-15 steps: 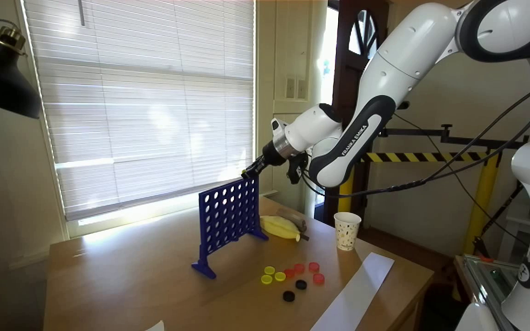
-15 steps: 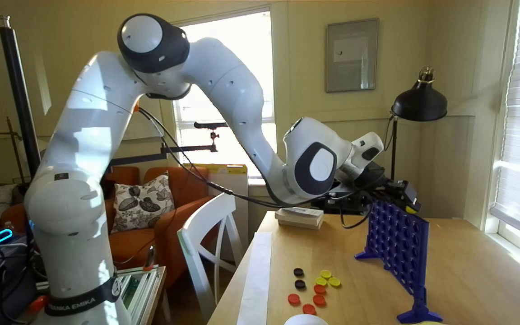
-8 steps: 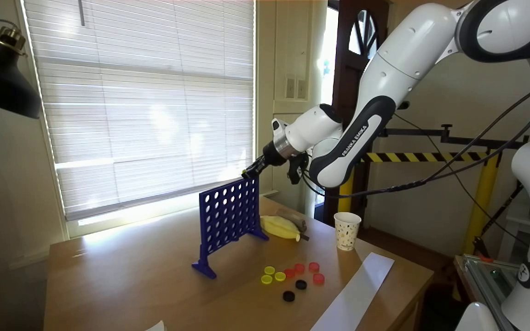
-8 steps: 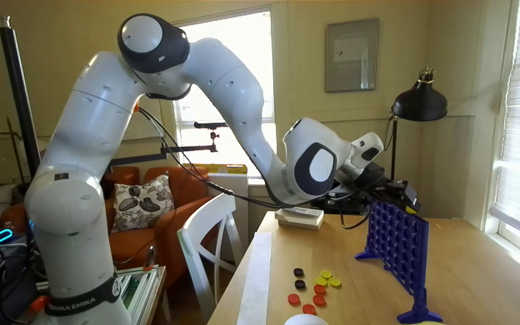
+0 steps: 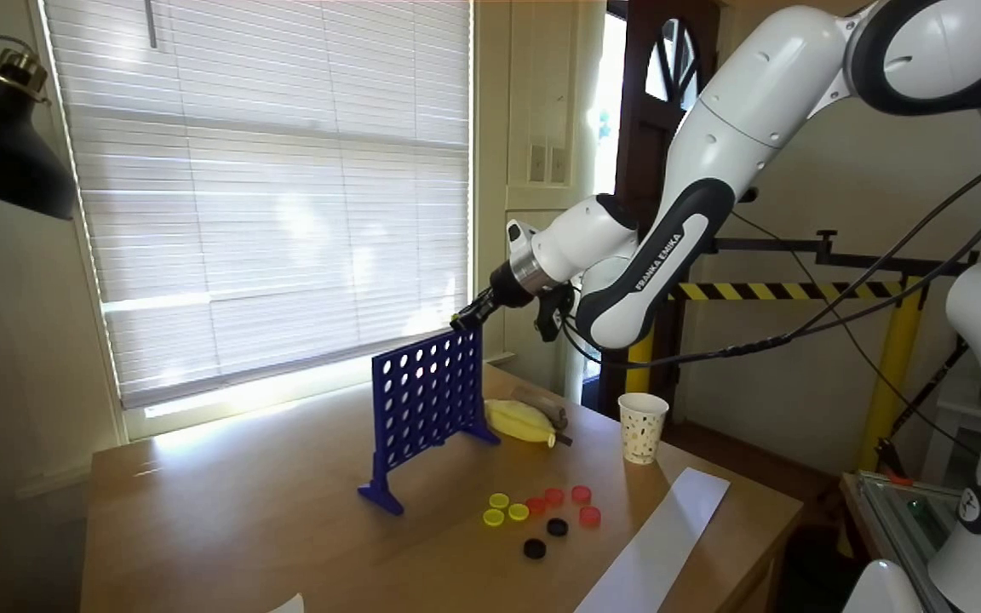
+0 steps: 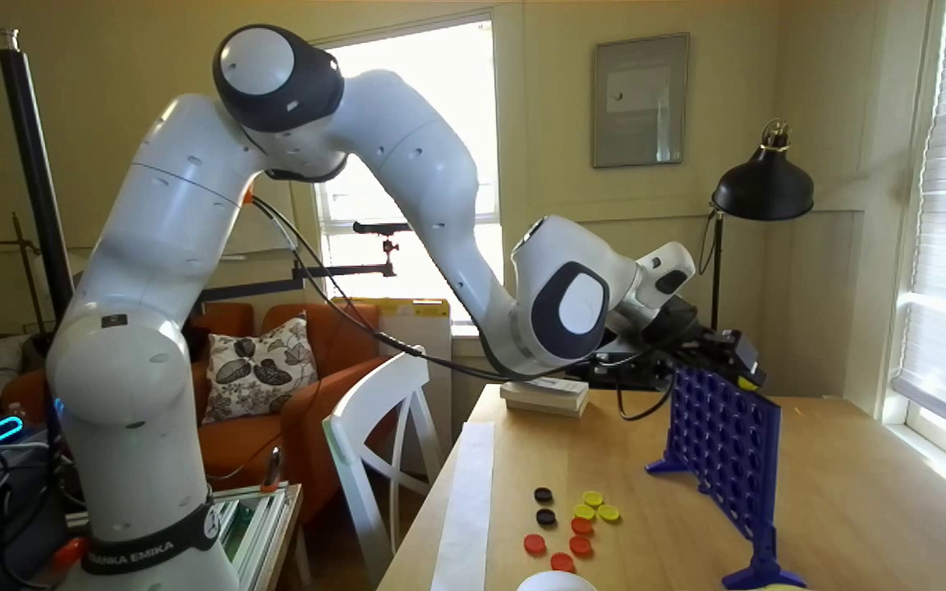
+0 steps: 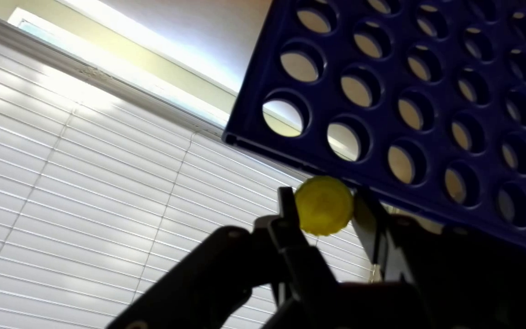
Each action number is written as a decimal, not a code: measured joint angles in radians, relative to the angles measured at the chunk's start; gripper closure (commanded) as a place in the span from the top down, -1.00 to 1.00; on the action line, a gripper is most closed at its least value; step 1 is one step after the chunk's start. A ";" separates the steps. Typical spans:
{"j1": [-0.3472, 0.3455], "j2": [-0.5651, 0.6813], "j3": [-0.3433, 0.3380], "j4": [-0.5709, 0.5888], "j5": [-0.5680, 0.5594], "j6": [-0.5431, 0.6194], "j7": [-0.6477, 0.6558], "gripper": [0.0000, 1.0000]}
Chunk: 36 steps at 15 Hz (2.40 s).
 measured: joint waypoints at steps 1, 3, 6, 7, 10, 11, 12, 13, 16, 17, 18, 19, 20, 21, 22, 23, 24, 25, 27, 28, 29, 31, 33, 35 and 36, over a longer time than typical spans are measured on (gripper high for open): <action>0.001 0.001 -0.002 -0.003 0.001 0.006 0.000 -0.80; 0.002 0.005 -0.006 -0.004 0.002 0.018 0.000 -0.80; 0.005 0.011 -0.011 -0.007 0.004 0.035 0.000 -0.80; 0.005 0.012 -0.011 -0.008 0.004 0.040 0.000 -0.80; 0.006 0.014 -0.015 -0.016 0.007 0.057 0.000 -0.80; 0.007 0.014 -0.016 -0.019 0.009 0.061 0.000 -0.80; 0.007 0.014 -0.017 -0.021 0.012 0.065 0.000 -0.80; 0.009 0.014 -0.019 -0.024 0.017 0.069 0.000 -0.80; 0.019 0.014 -0.029 -0.034 0.028 0.080 0.000 -0.80; 0.024 0.015 -0.034 -0.038 0.033 0.082 0.000 -0.80; 0.030 0.015 -0.041 -0.042 0.038 0.086 -0.001 -0.80; 0.037 0.016 -0.047 -0.047 0.045 0.089 -0.001 -0.80; 0.045 0.016 -0.054 -0.052 0.051 0.093 -0.001 -0.80; 0.052 0.017 -0.060 -0.056 0.058 0.097 -0.001 -0.80; 0.059 0.019 -0.066 -0.058 0.063 0.099 -0.001 -0.80; 0.065 0.020 -0.071 -0.061 0.068 0.101 -0.002 -0.80; 0.072 0.022 -0.076 -0.063 0.073 0.103 -0.002 -0.80; 0.078 0.023 -0.081 -0.066 0.077 0.107 -0.002 -0.80; 0.088 0.024 -0.091 -0.073 0.083 0.115 -0.002 -0.80; 0.093 0.025 -0.095 -0.077 0.086 0.122 -0.002 -0.80; 0.097 0.026 -0.099 -0.081 0.089 0.127 -0.003 -0.80; 0.103 0.030 -0.104 -0.082 0.093 0.133 -0.003 -0.80; 0.106 0.033 -0.107 -0.082 0.100 0.134 -0.003 -0.80; 0.107 0.036 -0.111 -0.082 0.107 0.134 -0.003 -0.80; 0.107 0.038 -0.113 -0.082 0.110 0.134 -0.003 -0.80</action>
